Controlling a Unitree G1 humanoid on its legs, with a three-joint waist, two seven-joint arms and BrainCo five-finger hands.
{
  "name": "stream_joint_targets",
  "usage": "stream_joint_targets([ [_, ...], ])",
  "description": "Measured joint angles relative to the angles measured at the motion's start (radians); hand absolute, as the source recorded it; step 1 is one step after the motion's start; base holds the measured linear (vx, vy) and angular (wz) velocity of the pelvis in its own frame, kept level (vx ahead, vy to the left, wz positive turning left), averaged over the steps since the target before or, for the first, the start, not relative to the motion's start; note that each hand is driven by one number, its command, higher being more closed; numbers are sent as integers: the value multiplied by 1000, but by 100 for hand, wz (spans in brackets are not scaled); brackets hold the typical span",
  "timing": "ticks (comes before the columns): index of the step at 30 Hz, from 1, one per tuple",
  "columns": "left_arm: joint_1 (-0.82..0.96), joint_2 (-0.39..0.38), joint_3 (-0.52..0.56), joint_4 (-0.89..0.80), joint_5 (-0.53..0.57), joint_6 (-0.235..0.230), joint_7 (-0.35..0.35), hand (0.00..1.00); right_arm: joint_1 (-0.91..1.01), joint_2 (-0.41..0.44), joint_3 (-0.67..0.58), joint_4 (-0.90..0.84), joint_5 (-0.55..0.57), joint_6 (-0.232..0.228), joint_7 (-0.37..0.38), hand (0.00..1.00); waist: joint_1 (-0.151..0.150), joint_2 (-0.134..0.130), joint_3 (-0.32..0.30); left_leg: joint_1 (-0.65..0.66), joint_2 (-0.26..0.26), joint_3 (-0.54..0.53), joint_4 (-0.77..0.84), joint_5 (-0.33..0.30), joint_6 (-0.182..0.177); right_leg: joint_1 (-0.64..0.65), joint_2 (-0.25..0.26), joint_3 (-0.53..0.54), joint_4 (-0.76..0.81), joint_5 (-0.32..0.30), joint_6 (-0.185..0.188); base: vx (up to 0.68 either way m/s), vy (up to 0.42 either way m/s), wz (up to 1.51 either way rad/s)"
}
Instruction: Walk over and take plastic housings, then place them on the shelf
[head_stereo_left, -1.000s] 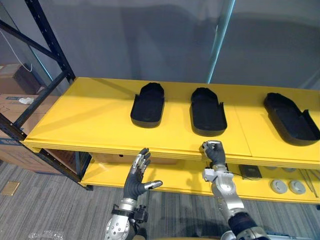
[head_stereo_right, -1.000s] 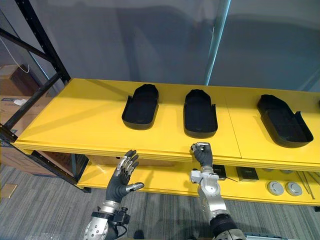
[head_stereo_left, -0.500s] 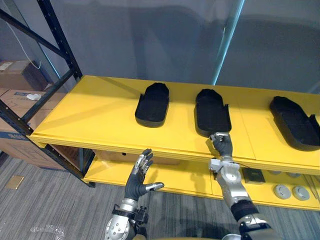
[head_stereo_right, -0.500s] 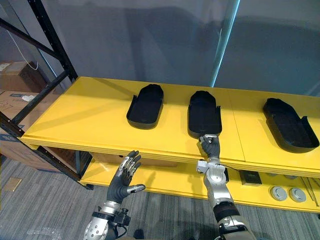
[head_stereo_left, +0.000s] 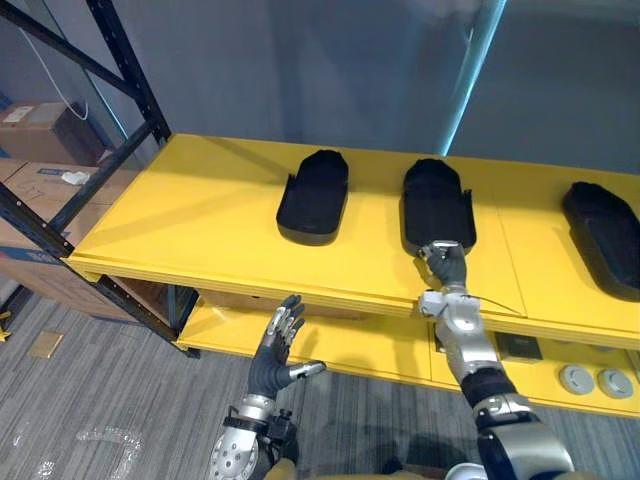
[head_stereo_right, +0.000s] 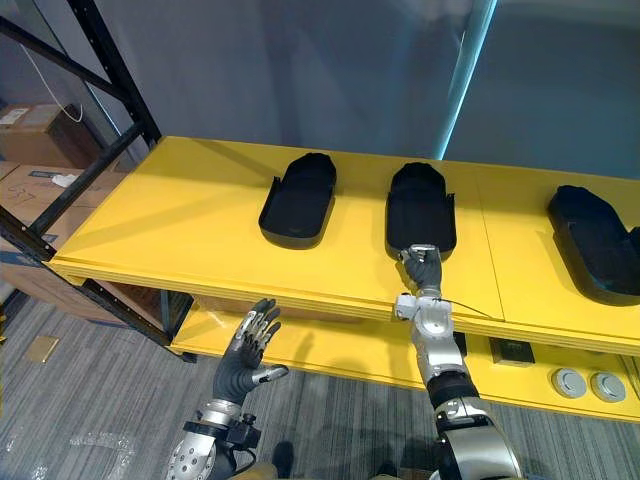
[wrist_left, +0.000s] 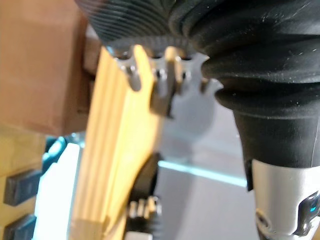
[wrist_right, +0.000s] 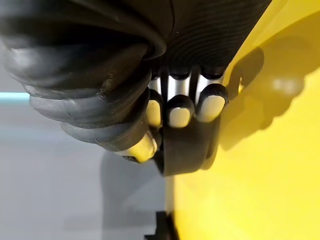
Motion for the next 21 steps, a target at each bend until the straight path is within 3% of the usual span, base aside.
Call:
stream_joint_targets([
  [8,0,0,0,0,-10,-21,-7,0,-30,-19,-19,10,2,-15,-34,100,1,9,21,-1,1,-1,0,0,0,-3,0,-10,5,-5,-3,-1,-1,0],
  [9,-1,0,-1,0,-11,-22,-8,0,-19,-18,-25,-14,2,-15,-42,100,1,9,21,0,2,-1,0,0,0,-5,1,-9,5,-5,-3,0,0,0],
  [11,4,-5,0,-4,-11,-47,-10,0,84,11,-54,-241,3,-57,-74,100,-2,9,21,-2,4,15,0,0,-1,-22,2,12,10,-5,-3,14,-6,-17],
  [12,6,-10,0,-8,-11,-52,-10,0,121,22,-53,-318,2,-63,-83,0,-6,9,21,1,5,24,0,-1,-1,-24,2,17,9,-5,-3,17,-3,-32],
  [15,-8,-20,3,-53,-10,-70,-8,0,357,106,-43,-710,-29,-122,-113,0,-55,0,23,16,9,82,0,-16,-1,-47,5,73,13,-4,-1,16,1,-49],
  [19,-61,-24,0,-57,-9,-86,9,0,550,143,-32,-957,-100,-121,-143,0,-103,-19,17,61,22,182,0,-49,-6,-55,21,173,9,2,0,3,12,-78],
  [21,-93,-18,-12,-57,-7,-83,32,0,620,146,-40,-1014,-178,-83,-195,0,-142,-42,-11,73,30,240,0,-65,-10,-74,35,229,-2,6,0,-3,12,-81],
])
